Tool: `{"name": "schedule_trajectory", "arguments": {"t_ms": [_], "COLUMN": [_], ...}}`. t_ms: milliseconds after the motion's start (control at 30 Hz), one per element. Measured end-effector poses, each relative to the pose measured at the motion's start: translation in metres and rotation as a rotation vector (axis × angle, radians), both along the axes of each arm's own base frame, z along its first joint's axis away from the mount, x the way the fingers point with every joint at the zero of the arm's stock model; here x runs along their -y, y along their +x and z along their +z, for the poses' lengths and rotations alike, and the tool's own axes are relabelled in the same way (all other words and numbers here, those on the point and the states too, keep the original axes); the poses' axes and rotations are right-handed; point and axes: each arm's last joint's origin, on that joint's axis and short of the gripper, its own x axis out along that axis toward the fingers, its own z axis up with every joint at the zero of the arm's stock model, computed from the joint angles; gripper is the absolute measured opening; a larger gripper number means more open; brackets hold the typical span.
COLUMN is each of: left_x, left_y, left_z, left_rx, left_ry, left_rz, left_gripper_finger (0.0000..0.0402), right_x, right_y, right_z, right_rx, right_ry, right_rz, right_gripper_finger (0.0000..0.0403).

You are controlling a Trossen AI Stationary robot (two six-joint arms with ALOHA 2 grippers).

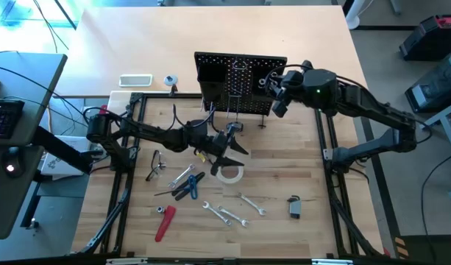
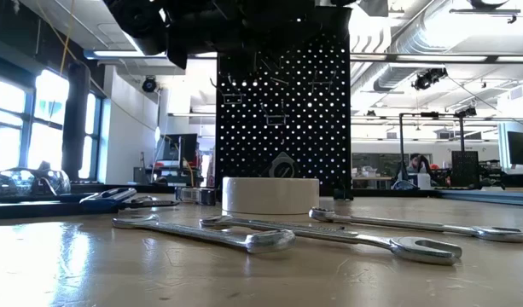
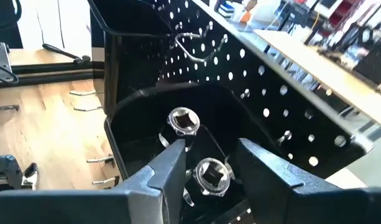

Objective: Hang tools onto peg board
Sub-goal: Put the silver socket into the right black bin on the peg board

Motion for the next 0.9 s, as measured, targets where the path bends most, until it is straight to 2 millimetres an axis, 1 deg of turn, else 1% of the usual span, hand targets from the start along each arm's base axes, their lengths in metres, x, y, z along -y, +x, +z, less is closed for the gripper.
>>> {"name": "schedule_trajectory", "arguments": {"t_ms": [200,333,433,533,633,767,900], "left_x": [-0.004,-0.007,-0.007,-0.006,-0.003,0.004,0.016], "left_y": [-0.005,-0.015,-0.025,-0.037,-0.051,-0.068,-0.081], "left_z": [0.007,0.018,0.027,0.034,0.034,0.029,0.018], "left_rx": [-0.007,-0.036,-0.069,-0.139,-0.256,-0.437,-0.597], "left_ry": [0.024,0.060,0.096,0.130,0.152,0.160,0.135], "left_rz": [0.012,0.023,0.029,0.035,0.038,0.020,-0.023], "left_gripper_finger": [0.0200,0.0200,0.0200,0.0200,0.0200,0.0200,0.0200], "right_x": [-0.012,-0.023,-0.032,-0.041,-0.051,-0.066,-0.079], "right_y": [-0.003,-0.004,-0.004,-0.005,-0.006,-0.010,-0.012], "right_z": [0.014,0.022,0.023,0.021,0.015,0.004,-0.006], "right_rx": [0.013,0.013,0.000,-0.032,-0.084,-0.158,-0.239], "right_ry": [-0.063,-0.095,-0.099,-0.090,-0.059,0.058,0.195], "right_rz": [0.038,0.076,0.115,0.160,0.226,0.371,0.495], "right_gripper_finger": [0.0140,0.0140,0.0140,0.0140,0.0140,0.0140,0.0140]}}
